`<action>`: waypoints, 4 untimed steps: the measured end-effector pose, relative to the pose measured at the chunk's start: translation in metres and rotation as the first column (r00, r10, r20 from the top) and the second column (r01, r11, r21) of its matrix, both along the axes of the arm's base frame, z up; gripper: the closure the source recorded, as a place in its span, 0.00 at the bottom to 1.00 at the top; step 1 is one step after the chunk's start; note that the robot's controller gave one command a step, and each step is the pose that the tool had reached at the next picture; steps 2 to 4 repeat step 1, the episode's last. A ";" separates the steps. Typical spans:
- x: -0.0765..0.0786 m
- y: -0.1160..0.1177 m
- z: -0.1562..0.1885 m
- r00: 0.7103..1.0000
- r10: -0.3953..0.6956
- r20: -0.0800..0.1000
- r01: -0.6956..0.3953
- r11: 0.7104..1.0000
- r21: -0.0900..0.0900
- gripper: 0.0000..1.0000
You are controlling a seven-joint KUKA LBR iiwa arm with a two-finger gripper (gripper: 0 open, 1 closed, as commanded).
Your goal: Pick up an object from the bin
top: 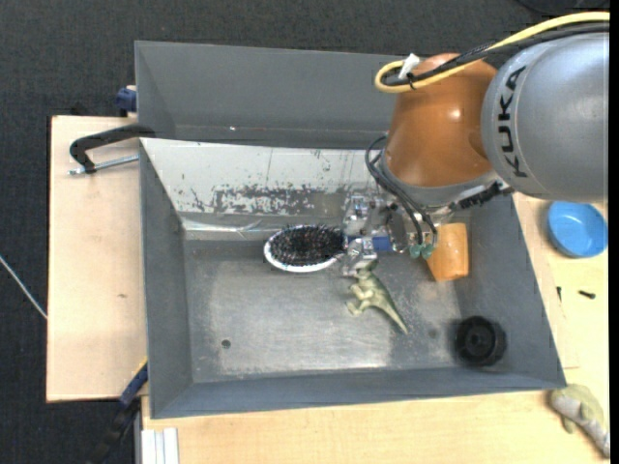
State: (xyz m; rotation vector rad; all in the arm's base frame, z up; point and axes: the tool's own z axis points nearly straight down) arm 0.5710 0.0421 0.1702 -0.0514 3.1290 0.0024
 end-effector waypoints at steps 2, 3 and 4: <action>-0.005 0.014 0.103 1.000 0.029 0.001 -0.029 1.000 0.000 1.00; -0.005 0.014 0.103 1.000 0.029 0.001 -0.029 1.000 0.000 1.00; -0.005 0.014 0.103 1.000 0.029 0.001 -0.029 1.000 0.000 1.00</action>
Offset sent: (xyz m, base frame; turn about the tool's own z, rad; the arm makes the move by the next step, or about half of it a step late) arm -0.0069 0.0130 0.0976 -0.0280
